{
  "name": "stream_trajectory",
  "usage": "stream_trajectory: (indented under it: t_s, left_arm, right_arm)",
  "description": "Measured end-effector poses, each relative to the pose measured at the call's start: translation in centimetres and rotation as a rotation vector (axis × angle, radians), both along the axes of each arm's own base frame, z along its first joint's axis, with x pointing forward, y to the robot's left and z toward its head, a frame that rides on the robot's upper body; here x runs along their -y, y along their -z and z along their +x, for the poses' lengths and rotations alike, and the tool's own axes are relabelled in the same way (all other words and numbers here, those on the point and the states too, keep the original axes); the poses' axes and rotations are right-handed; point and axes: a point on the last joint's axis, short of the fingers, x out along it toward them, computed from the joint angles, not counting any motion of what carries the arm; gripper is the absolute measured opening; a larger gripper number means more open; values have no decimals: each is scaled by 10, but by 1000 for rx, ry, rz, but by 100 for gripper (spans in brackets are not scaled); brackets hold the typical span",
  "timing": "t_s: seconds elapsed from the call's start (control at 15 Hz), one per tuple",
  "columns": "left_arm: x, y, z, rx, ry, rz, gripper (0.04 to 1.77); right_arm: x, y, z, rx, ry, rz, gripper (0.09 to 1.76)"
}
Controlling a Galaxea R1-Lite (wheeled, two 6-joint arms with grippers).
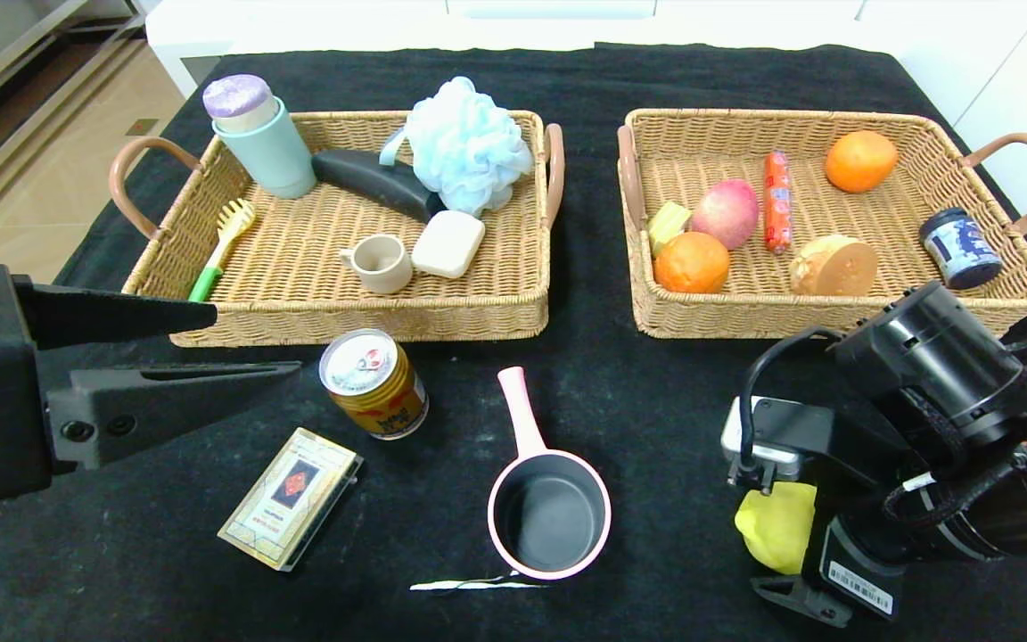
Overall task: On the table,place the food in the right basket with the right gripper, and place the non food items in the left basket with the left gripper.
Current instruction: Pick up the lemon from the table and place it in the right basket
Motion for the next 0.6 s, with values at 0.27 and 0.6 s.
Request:
stream_trajectory:
  t_s: [0.27, 0.6]
  left_arm:
    - [0, 0, 0, 0, 0, 0, 172]
    - [0, 0, 0, -1, 0, 0, 172]
  right_arm:
    - [0, 1, 0, -2, 2, 0, 165]
    - [1, 1, -1, -4, 3, -1, 119]
